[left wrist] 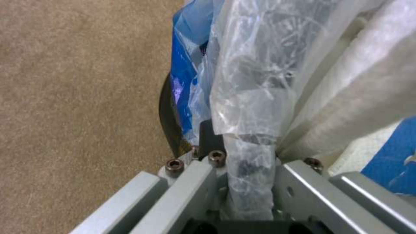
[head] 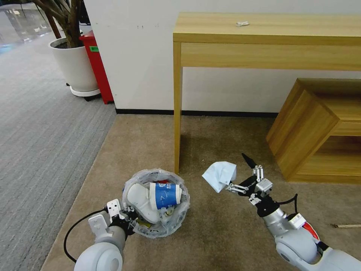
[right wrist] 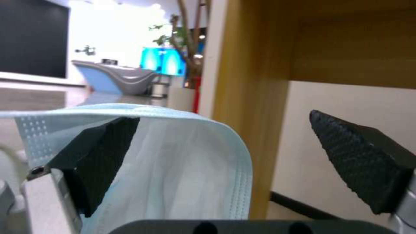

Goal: Pick up the trash bin and place the garbage on the floor into it.

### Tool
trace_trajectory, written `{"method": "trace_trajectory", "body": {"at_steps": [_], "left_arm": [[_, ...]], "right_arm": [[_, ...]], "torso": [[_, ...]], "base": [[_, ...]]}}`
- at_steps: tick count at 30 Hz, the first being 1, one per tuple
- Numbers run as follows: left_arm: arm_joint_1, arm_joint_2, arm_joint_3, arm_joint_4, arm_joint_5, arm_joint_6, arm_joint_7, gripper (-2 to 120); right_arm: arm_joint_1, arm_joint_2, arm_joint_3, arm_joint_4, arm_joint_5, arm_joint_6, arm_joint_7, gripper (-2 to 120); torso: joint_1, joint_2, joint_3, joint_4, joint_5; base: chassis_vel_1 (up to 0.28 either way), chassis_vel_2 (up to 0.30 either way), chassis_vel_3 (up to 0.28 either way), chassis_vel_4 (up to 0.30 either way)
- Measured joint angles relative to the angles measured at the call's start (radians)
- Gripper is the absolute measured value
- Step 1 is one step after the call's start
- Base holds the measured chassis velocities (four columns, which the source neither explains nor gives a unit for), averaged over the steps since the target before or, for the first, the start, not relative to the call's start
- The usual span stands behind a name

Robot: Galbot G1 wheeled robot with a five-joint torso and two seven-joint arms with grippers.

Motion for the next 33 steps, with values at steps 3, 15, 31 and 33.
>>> {"method": "trace_trajectory", "body": {"at_steps": [3, 15, 31, 33], "left_arm": [[-0.004, -0.001, 0.003, 0.008, 0.003, 0.003, -0.001, 0], [-0.065, -0.017, 0.024, 0.062, 0.004, 0.021, -0.016, 0], [-0.080, -0.017, 0.074, 0.076, 0.003, 0.031, -0.023, 0], [-0.081, -0.017, 0.073, 0.071, 0.000, 0.031, -0.023, 0]], "right_arm": [[0.030, -0.021, -0.045, 0.021, 0.003, -0.010, 0.001, 100], [0.201, -0.029, -0.323, -0.030, 0.009, -0.025, -0.011, 100], [0.433, 0.085, -0.607, -0.191, 0.023, -0.014, -0.035, 100], [0.442, 0.094, -0.613, -0.209, 0.016, -0.010, -0.042, 100]], "torso": [[0.000, 0.000, 0.000, 0.0000, -0.0002], [0.000, 0.000, 0.000, -0.0002, 0.0000], [0.000, 0.000, 0.000, 0.0000, -0.0002], [0.000, 0.000, 0.000, 0.0000, -0.0001]], "base": [[0.000, 0.000, 0.000, 0.000], [0.000, 0.000, 0.000, 0.000], [0.000, 0.000, 0.000, 0.000], [0.000, 0.000, 0.000, 0.000]]}}
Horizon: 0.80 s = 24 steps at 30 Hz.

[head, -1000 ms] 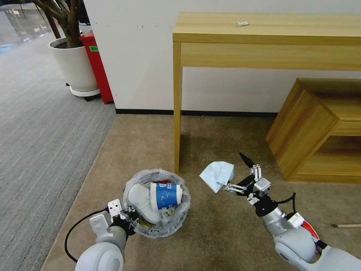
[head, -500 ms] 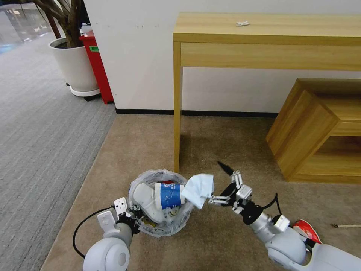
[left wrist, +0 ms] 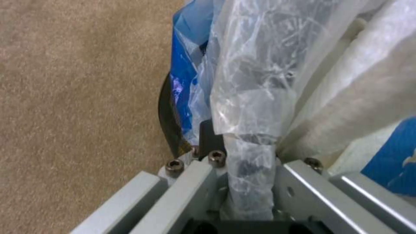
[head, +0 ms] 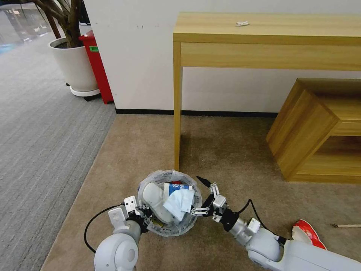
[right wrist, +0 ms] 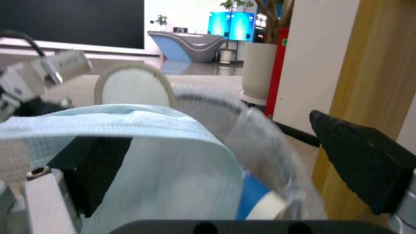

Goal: Pick up the trash bin and place the garbage on the floor into it.

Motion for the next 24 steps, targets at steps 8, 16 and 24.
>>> {"method": "trace_trajectory", "body": {"at_steps": [8, 16, 24], "left_arm": [[-0.038, 0.000, -0.016, 0.001, -0.064, 0.004, -0.034, 0], [-0.026, 0.000, -0.001, -0.024, -0.064, 0.003, -0.034, 0], [-0.030, 0.000, -0.015, -0.019, -0.077, 0.003, -0.037, 0]], "right_arm": [[0.014, -0.022, -0.042, -0.053, -0.032, 0.010, -0.020, 100], [-0.024, -0.019, -0.039, -0.081, -0.056, 0.019, -0.021, 100], [-0.040, -0.029, -0.018, -0.063, -0.065, 0.021, -0.021, 100]], "torso": [[0.000, 0.000, 0.000, -0.0002, -0.0001], [0.000, 0.000, 0.000, -0.0003, -0.0001], [0.000, 0.000, 0.000, 0.0000, 0.0000]], "base": [[0.000, 0.000, 0.000, 0.000], [0.000, 0.000, 0.000, 0.000], [0.000, 0.000, 0.000, 0.000]]}}
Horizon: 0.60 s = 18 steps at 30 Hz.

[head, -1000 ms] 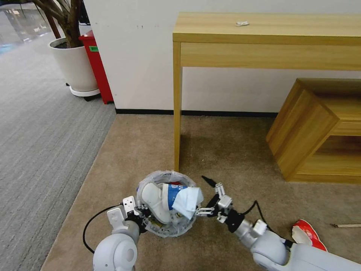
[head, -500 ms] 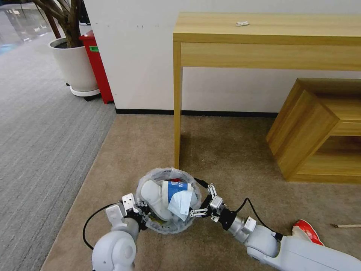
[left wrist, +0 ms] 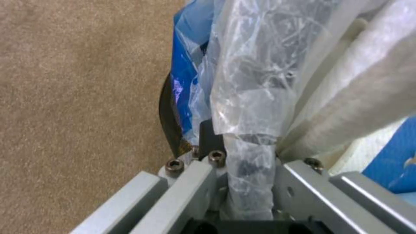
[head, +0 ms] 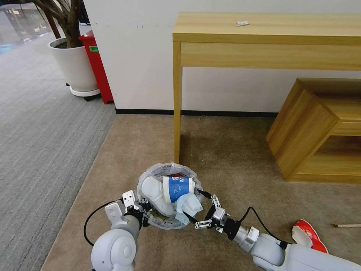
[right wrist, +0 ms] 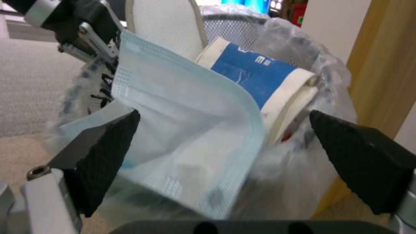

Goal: Pick up the trash bin and place the garbage on the floor into it.

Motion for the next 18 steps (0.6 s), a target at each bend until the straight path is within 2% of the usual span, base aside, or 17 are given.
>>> {"method": "trace_trajectory", "body": {"at_steps": [18], "left_arm": [[-0.025, 0.000, -0.034, 0.075, -0.016, 0.000, -0.013, 0]], "right_arm": [[-0.066, -0.051, 0.129, 0.086, -0.008, 0.008, 0.003, 100]], "torso": [[0.000, 0.000, 0.000, 0.0000, 0.0000]], "base": [[0.000, 0.000, 0.000, 0.000]]}}
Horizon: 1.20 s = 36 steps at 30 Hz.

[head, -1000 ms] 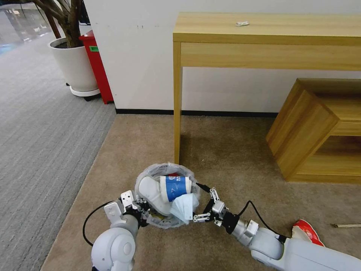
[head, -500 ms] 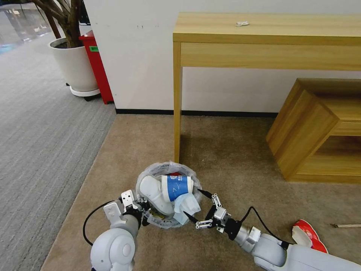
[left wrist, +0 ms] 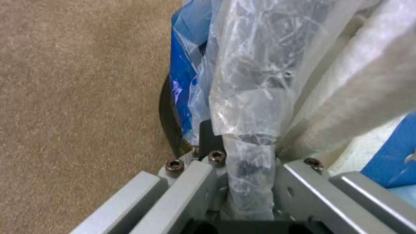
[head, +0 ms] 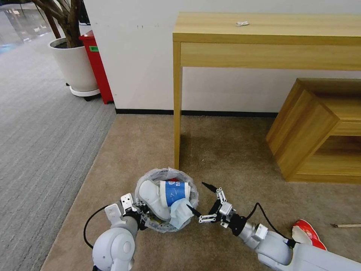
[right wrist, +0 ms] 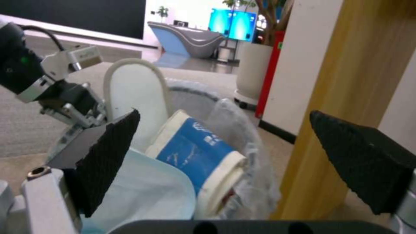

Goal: Pick up the trash bin and place the garbage on the floor into it.

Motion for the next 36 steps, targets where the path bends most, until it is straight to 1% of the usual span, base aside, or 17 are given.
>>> {"method": "trace_trajectory", "body": {"at_steps": [5, 8, 9, 10, 13, 14, 16, 17, 18, 20, 21, 24, 25, 28, 32, 33, 36], "left_arm": [[-0.001, 0.000, -0.005, 0.003, -0.005, 0.000, -0.004, 0], [0.001, 0.000, -0.013, -0.008, -0.010, -0.003, -0.005, 0], [0.001, 0.000, -0.013, -0.008, -0.010, -0.003, -0.005, 0], [0.002, 0.000, -0.014, -0.012, -0.011, -0.004, -0.005, 0], [0.010, 0.000, -0.017, -0.025, -0.011, -0.009, -0.005, 0], [0.010, 0.000, -0.017, -0.025, -0.011, -0.009, -0.005, 0], [0.014, 0.000, -0.016, -0.036, -0.011, -0.011, -0.004, 0], [0.014, 0.000, -0.016, -0.036, -0.011, -0.011, -0.004, 0], [0.015, 0.000, -0.015, -0.038, -0.011, -0.011, -0.003, 0], [0.016, 0.000, -0.011, -0.041, -0.012, -0.014, 0.001, 0], [0.016, 0.000, -0.011, -0.041, -0.012, -0.014, 0.001, 0], [0.017, 0.000, -0.009, -0.045, -0.008, -0.018, 0.007, 0], [0.017, 0.000, -0.009, -0.045, -0.008, -0.018, 0.007, 0], [0.018, 0.000, -0.003, -0.047, 0.000, -0.025, 0.016, 0], [0.019, 0.000, -0.001, -0.047, 0.005, -0.027, 0.021, 0], [0.020, 0.000, -0.001, -0.047, 0.005, -0.029, 0.023, 0], [0.022, 0.000, -0.003, -0.049, 0.003, -0.034, 0.028, 0]], "right_arm": [[-0.035, -0.024, 0.067, 0.027, 0.000, 0.002, 0.005, 100], [-0.086, -0.041, 0.177, 0.044, 0.005, 0.003, 0.047, 100], [-0.086, -0.041, 0.177, 0.044, 0.005, 0.003, 0.047, 100], [-0.107, -0.042, 0.215, 0.044, 0.007, 0.003, 0.054, 100], [-0.259, -0.027, 0.438, 0.040, -0.013, -0.015, 0.104, 100], [-0.259, -0.027, 0.438, 0.040, -0.013, -0.015, 0.104, 100], [-0.446, -0.017, 0.625, 0.035, -0.049, -0.046, 0.159, 100], [-0.446, -0.017, 0.625, 0.035, -0.049, -0.046, 0.159, 100], [-0.492, -0.014, 0.671, 0.027, -0.065, -0.049, 0.167, 100], [-0.597, 0.008, 0.781, -0.011, -0.125, -0.039, 0.191, 100], [-0.597, 0.008, 0.781, -0.011, -0.125, -0.039, 0.191, 100], [-0.704, 0.061, 0.910, -0.060, -0.176, -0.037, 0.238, 100], [-0.704, 0.061, 0.910, -0.060, -0.176, -0.037, 0.238, 100], [-0.790, 0.145, 1.014, -0.106, -0.231, -0.049, 0.273, 100], [-0.829, 0.182, 1.050, -0.123, -0.240, -0.053, 0.280, 100], [-0.861, 0.218, 1.073, -0.150, -0.257, -0.061, 0.300, 100], [-0.879, 0.264, 1.077, -0.220, -0.255, -0.073, 0.349, 100]], "torso": [[0.000, 0.000, 0.000, -0.0001, 0.0000], [0.000, 0.000, 0.000, 0.0002, 0.0002], [0.000, 0.000, 0.000, 0.0002, 0.0002], [0.000, 0.000, 0.000, 0.0002, 0.0001], [0.000, 0.000, 0.000, 0.0002, 0.0002], [0.000, 0.000, 0.000, 0.0002, 0.0002], [0.000, 0.000, 0.000, -0.0001, 0.0004], [0.000, 0.000, 0.000, -0.0001, 0.0004], [0.000, 0.000, 0.000, -0.0004, 0.0000], [0.000, 0.000, 0.000, -0.0004, 0.0004], [0.000, 0.000, 0.000, -0.0004, 0.0004], [0.000, 0.000, 0.000, 0.0000, -0.0001], [0.000, 0.000, 0.000, 0.0000, -0.0001], [0.000, 0.000, 0.000, -0.0001, 0.0003], [0.000, 0.000, 0.000, -0.0003, 0.0000], [0.000, 0.000, 0.000, 0.0000, 0.0000], [0.000, 0.000, 0.000, -0.0001, 0.0003]], "base": [[0.000, 0.000, 0.000, 0.000], [0.000, 0.000, 0.000, 0.000], [0.000, 0.000, 0.000, 0.000], [0.000, 0.000, 0.000, 0.000], [0.000, 0.000, 0.000, 0.000], [0.000, 0.000, 0.000, 0.000], [0.000, 0.000, 0.000, 0.000], [0.000, 0.000, 0.000, 0.000], [0.000, 0.000, 0.000, 0.000], [0.000, 0.000, 0.000, 0.000], [0.000, 0.000, 0.000, 0.000], [0.000, 0.000, 0.000, 0.000], [0.000, 0.000, 0.000, 0.000], [0.000, 0.000, 0.000, 0.000], [0.000, 0.000, 0.000, 0.000], [0.000, 0.000, 0.000, 0.000], [0.000, 0.000, 0.000, 0.000]]}}
